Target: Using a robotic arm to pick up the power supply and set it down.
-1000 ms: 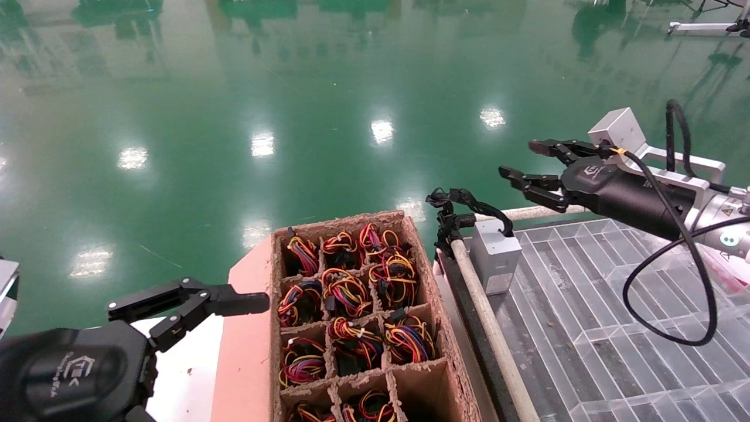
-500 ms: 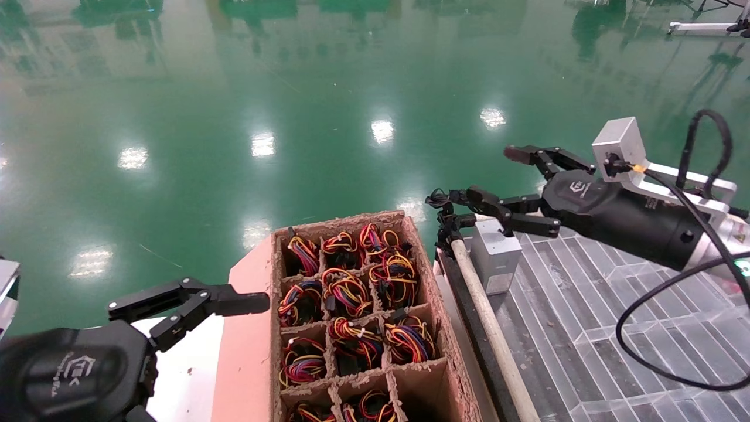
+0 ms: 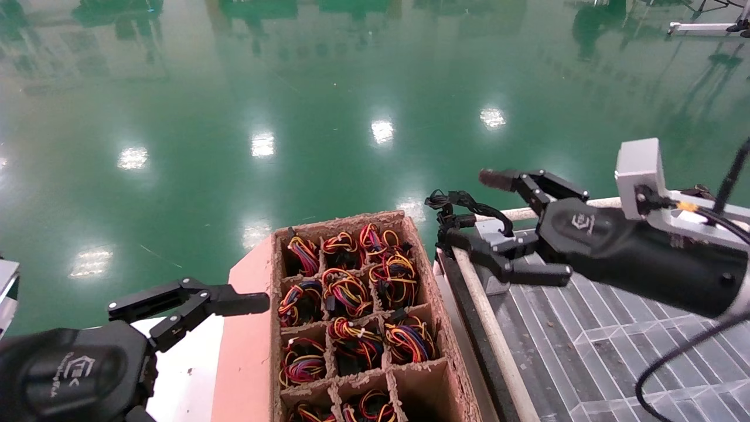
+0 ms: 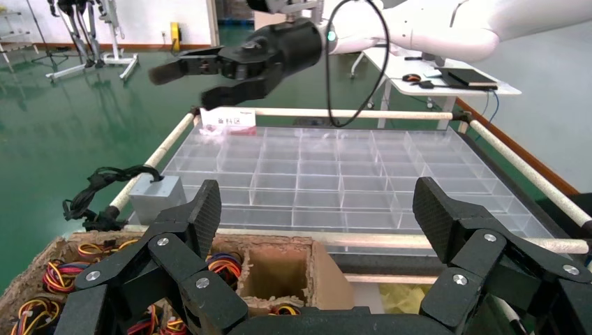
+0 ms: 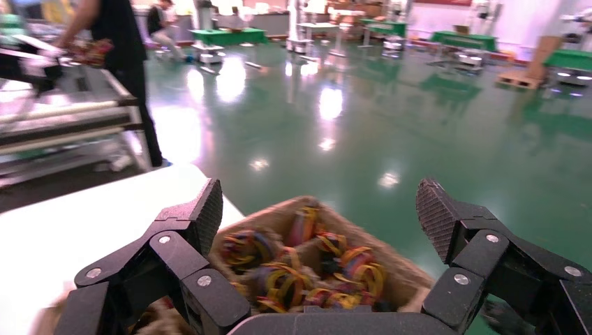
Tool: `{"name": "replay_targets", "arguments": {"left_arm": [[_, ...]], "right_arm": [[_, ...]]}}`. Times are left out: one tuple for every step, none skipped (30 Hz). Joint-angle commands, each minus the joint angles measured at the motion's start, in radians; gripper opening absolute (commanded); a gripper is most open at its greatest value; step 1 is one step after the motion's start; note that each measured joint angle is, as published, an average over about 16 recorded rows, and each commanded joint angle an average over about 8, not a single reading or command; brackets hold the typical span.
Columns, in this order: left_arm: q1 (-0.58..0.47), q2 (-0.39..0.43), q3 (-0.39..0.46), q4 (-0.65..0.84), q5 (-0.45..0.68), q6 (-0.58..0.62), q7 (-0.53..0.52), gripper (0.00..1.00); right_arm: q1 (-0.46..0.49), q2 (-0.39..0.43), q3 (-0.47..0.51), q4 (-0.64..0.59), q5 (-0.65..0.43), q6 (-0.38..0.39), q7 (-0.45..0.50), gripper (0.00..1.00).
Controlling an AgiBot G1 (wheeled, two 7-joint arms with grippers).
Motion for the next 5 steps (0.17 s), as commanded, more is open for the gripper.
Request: {"name": "replay_targets", "arguments": {"left_arm": [[0.0,0.0,0.0,0.0,0.0,0.0,0.0,1.0],[0.0,0.0,0.0,0.0,0.0,0.0,0.0,1.0],[0.0,0.0,0.0,0.0,0.0,0.0,0.0,1.0],[0.0,0.0,0.0,0.0,0.0,0.0,0.0,1.0],[0.0,0.0,0.0,0.0,0.0,0.0,0.0,1.0]], "right_arm": [[-0.035,0.018,0.026,0.065,0.002,-0.02,0.036,1.0],[-0.046,0.024,0.035,0.086,0.003,-0.027,0.047,1.0],[-0.052,0.027,0.039,0.097,0.003,-0.03,0.054,1.0],[-0.058,0.03,0.044,0.107,0.004,-0.033,0.059,1.0],[-0.063,0.033,0.048,0.118,0.004,-0.036,0.065,1.0]]}}
